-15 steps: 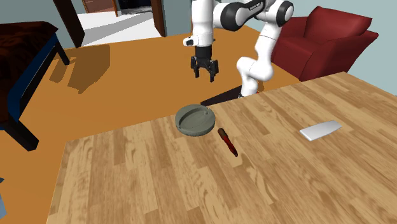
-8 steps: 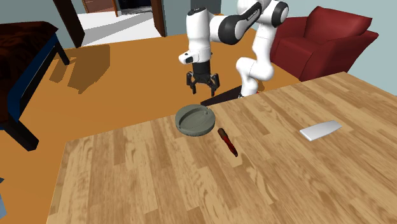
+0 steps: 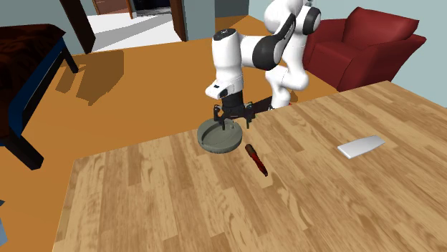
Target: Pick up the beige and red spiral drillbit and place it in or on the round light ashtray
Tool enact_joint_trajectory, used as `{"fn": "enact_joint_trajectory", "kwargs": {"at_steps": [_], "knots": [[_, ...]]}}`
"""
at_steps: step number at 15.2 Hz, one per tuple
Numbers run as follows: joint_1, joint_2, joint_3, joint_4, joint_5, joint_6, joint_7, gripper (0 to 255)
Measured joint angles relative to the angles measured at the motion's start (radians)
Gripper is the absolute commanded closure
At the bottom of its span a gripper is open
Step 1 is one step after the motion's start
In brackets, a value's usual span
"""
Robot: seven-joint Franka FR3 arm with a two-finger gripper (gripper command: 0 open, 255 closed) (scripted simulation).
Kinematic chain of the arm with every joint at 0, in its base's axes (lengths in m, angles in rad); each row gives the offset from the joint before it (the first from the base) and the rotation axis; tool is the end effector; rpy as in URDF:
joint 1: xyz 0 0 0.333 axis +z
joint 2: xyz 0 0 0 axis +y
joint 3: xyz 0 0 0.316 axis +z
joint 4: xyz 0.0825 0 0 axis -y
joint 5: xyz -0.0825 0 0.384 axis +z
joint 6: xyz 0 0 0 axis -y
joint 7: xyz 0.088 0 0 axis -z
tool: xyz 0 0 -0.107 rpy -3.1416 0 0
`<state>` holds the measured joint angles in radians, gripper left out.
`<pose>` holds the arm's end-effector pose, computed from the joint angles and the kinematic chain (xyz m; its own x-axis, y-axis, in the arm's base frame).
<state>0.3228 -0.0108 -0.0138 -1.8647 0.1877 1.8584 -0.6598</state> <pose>0.5288 0.1840 0.5165 0.6117 0.7835 0.1097 0.7898 -0.5967 -0.1419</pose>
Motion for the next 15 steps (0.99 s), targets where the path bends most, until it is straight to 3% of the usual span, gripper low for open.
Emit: {"fn": "enact_joint_trajectory", "kwargs": {"at_steps": [8, 15], "knots": [[0.076, 0.164, 0.082, 0.132, -0.002, 0.012, -0.197, 0], [0.103, 0.207, 0.110, 0.113, -0.006, 0.070, -0.244, 0]]}}
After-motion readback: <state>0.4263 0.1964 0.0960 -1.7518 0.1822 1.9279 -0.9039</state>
